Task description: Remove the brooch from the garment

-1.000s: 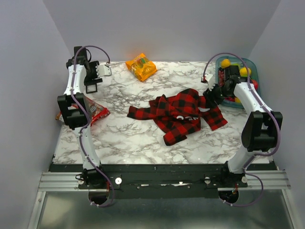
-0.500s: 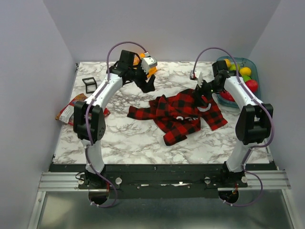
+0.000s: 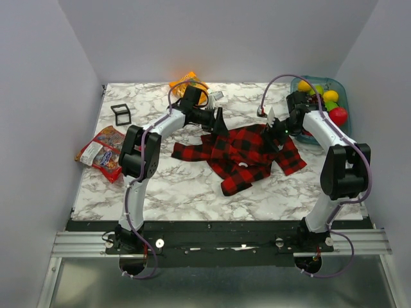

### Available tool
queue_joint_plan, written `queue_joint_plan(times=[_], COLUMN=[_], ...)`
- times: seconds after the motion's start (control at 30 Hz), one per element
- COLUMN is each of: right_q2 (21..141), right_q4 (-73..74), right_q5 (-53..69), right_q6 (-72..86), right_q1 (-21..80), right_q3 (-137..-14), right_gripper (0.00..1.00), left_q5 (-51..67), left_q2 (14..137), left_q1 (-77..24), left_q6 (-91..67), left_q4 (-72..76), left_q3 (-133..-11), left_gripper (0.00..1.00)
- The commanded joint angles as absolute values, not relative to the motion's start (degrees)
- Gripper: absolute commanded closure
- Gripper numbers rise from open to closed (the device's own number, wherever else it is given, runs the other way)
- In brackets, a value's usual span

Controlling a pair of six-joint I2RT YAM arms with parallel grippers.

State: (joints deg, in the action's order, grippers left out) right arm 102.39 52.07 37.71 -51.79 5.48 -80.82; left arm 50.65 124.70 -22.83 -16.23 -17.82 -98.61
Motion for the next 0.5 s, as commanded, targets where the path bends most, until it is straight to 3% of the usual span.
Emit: queue_joint_plan(times=[0.0, 0.1, 0.13, 0.2, 0.27, 0.47], right_q2=[100.4, 100.7, 100.9, 101.3, 101.3, 95.6], right_q4=[50.4, 50.1, 50.1, 50.0, 50.2, 51.0], right_q5=[36.3, 36.0, 35.9, 35.2, 34.5, 34.7], right_q6=[-50.0, -49.8, -49.6, -49.2, -48.9, -53.5], right_q1=[5.4, 5.4, 5.4, 5.3, 5.4, 4.3], right_q3=[-79.5, -79.7, -80.0, -80.8, -81.3, -81.8], right_gripper=[0.18, 0.18, 0.19, 0.19, 0.20, 0.19], left_q5=[58.7, 59.2, 59.7, 59.9, 60.0, 59.4], left_q2=[125.3, 124.8, 124.5, 123.0, 120.2, 106.9], left_q1=[-23.1, -22.9, -22.9, -22.3, -21.5, -11.6], left_q6=[-18.4, -16.1, -16.0, -15.6, -15.7, -15.2], left_q4=[-19.1, -21.5, -21.7, -21.9, -22.1, -22.8], left_q3=[-97.4, -98.1, -98.0, -98.0, -98.3, -95.1], left_gripper=[0.43, 0.59, 0.70, 0.81, 1.00, 1.00])
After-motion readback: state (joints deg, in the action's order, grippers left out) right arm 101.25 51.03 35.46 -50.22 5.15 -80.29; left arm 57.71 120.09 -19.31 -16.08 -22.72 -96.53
